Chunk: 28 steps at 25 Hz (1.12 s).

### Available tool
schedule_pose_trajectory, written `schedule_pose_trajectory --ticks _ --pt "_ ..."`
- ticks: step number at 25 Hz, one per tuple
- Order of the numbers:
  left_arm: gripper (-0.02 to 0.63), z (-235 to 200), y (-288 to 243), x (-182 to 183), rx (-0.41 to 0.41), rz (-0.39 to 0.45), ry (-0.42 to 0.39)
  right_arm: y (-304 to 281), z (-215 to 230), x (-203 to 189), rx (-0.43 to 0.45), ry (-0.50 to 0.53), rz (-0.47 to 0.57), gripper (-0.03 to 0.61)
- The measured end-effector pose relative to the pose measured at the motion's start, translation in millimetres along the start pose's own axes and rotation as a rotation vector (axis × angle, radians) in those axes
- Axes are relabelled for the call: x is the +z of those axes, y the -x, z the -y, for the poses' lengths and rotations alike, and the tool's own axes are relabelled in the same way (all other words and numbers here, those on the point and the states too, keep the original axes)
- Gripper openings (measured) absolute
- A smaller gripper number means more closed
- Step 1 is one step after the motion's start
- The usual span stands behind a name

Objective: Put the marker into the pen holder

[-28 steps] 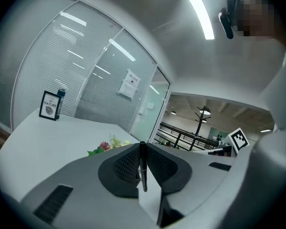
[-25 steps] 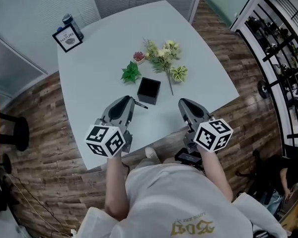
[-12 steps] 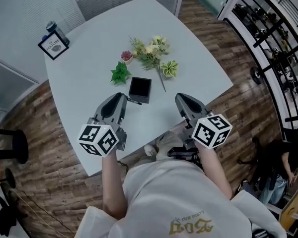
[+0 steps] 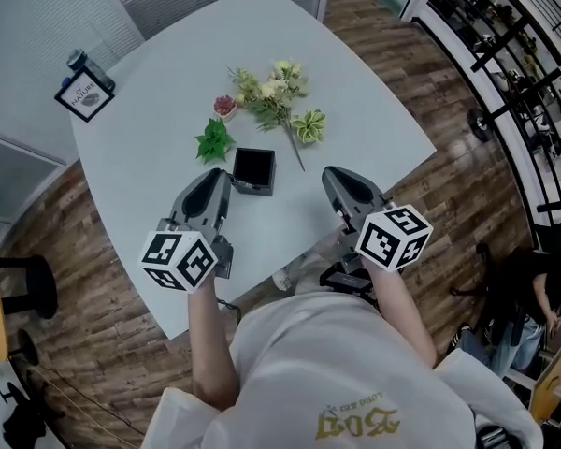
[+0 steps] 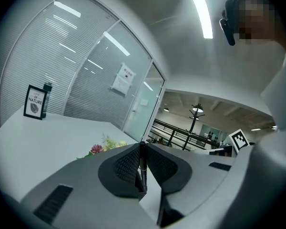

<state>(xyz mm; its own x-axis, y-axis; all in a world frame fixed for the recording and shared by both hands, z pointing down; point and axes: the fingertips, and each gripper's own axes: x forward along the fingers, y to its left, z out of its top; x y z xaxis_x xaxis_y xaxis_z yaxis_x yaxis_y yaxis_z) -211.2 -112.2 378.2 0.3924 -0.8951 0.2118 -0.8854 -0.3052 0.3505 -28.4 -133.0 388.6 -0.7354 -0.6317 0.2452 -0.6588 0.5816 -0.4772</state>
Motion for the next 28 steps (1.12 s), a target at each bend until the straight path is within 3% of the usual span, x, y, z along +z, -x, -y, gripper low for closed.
schedule_pose_trajectory --ticks 14,28 --pt "0.048 -39 -54 -1 0.012 -0.038 0.043 -43 42 4 -0.035 -0.029 -0.067 0.017" --pt "0.048 -64 -87 -40 0.056 -0.152 0.033 -73 72 -11 -0.041 -0.060 -0.148 0.017"
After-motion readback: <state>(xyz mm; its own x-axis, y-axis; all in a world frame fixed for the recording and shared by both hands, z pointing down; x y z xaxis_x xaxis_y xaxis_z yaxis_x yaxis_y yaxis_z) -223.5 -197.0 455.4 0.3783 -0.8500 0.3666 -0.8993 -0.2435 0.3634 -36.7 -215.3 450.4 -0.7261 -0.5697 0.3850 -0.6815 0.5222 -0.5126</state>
